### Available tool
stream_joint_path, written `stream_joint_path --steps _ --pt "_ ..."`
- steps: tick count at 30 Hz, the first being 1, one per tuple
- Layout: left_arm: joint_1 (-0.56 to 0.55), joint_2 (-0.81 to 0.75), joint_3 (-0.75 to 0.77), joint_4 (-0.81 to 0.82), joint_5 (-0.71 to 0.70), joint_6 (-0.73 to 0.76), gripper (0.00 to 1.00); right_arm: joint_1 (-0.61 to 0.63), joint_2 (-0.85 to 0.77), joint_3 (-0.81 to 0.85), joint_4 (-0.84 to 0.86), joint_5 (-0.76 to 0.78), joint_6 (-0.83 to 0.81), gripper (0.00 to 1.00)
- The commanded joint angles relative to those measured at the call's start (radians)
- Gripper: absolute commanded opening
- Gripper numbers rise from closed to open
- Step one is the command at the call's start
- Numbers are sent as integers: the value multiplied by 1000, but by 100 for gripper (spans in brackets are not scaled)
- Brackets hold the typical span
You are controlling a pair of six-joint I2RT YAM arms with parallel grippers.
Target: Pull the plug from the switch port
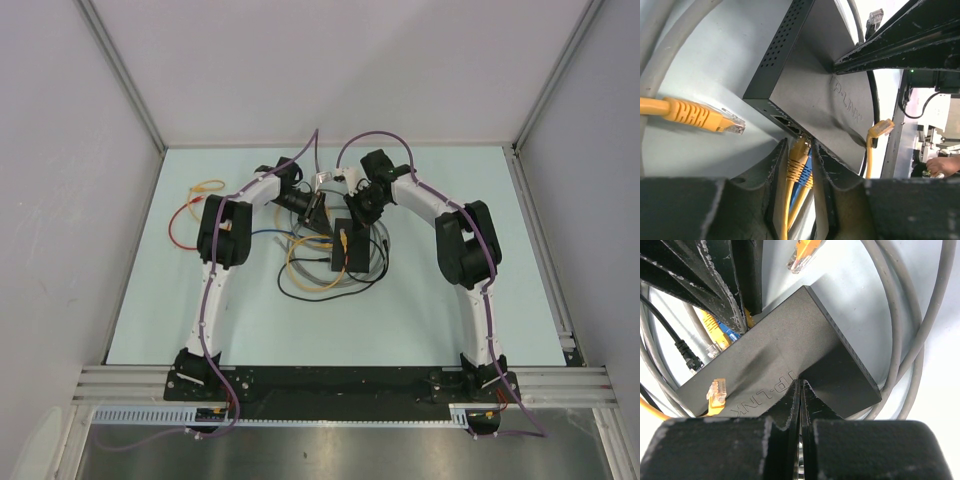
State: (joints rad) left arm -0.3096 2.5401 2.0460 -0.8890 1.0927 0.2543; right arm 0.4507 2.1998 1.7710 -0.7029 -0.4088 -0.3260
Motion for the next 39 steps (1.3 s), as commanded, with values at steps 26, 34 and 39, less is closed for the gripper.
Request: stream_joint_path --steps 26,34,39 --pt "0 14 7 56 94 -107 0 22 37 -81 -69 84 -24 1" --pt "35 6 -368 1076 472 -1005 0 31 34 -85 -70 96 -30 1" --pt "9 17 -389 1223 501 -1230 0 32 34 -88 -67 102 -31 1"
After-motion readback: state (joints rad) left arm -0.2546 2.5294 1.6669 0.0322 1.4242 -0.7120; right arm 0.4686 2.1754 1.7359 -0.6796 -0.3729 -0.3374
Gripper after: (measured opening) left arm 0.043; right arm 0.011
